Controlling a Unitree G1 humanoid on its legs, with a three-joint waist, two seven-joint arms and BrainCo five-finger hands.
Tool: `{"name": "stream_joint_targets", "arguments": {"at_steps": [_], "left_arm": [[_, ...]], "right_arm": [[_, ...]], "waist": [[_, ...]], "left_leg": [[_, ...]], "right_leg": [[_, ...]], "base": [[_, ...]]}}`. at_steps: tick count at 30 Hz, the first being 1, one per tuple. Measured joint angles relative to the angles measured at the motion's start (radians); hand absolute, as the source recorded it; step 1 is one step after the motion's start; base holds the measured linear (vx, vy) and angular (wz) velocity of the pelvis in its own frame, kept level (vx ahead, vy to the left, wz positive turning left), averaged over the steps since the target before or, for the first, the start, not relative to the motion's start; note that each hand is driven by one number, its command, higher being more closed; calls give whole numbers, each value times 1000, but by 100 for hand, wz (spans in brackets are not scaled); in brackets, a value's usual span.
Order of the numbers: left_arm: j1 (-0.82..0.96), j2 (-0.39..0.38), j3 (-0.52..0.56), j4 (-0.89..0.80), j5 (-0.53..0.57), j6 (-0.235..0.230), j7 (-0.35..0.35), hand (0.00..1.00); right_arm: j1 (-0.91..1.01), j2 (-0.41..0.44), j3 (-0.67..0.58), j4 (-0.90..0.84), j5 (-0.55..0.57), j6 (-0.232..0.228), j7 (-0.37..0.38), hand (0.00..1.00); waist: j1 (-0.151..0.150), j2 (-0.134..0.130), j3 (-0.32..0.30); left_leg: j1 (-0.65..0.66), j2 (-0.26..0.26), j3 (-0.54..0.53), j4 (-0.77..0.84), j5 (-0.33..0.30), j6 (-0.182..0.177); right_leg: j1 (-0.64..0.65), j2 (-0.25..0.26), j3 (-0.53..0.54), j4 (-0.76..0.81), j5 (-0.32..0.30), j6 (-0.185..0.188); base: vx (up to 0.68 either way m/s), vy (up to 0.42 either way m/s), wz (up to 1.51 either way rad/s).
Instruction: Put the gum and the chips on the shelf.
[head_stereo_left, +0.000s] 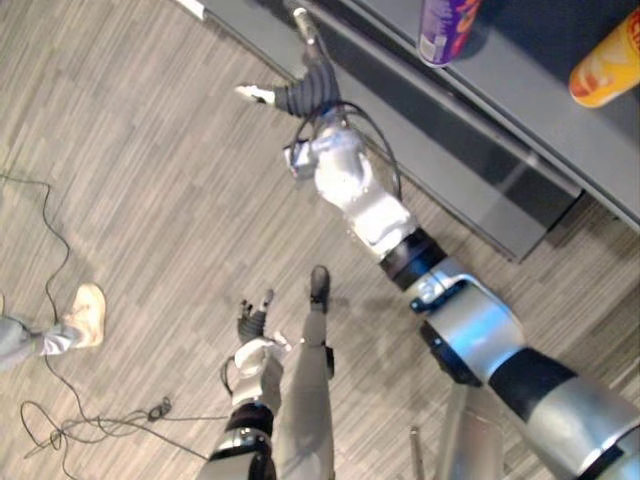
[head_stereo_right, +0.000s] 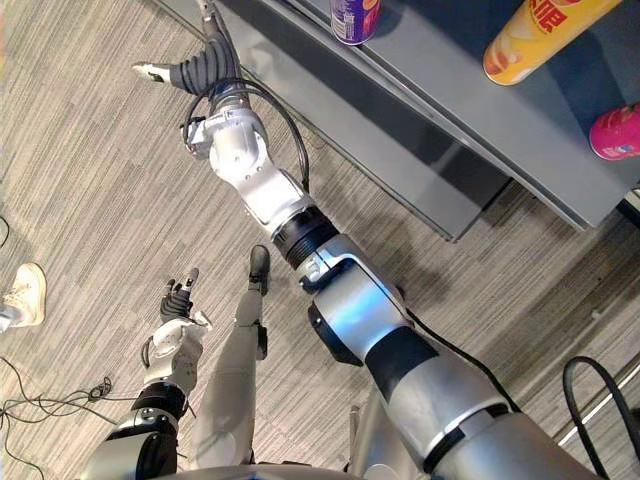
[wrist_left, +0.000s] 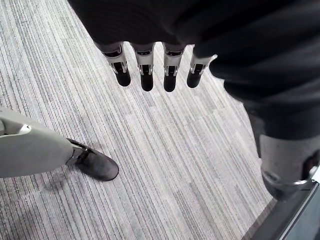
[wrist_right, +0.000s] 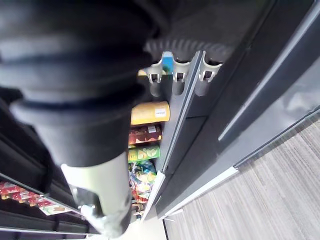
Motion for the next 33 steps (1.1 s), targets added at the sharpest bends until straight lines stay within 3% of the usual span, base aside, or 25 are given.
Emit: {"name": "stream_joint_targets", "arguments": {"at_steps": [33], "left_arm": [[-33,5,31,8,-1,4,0,0]], "right_arm": [[-124,-134,-36,79,12,13,-27,0]], "waist": [[-9,20,23]], "left_leg": [[-31,3,27,-61,41,-6]], "right_leg": [[-98,6,28,35,-5,-8]], "base": [[-1,-67,-1]]}}
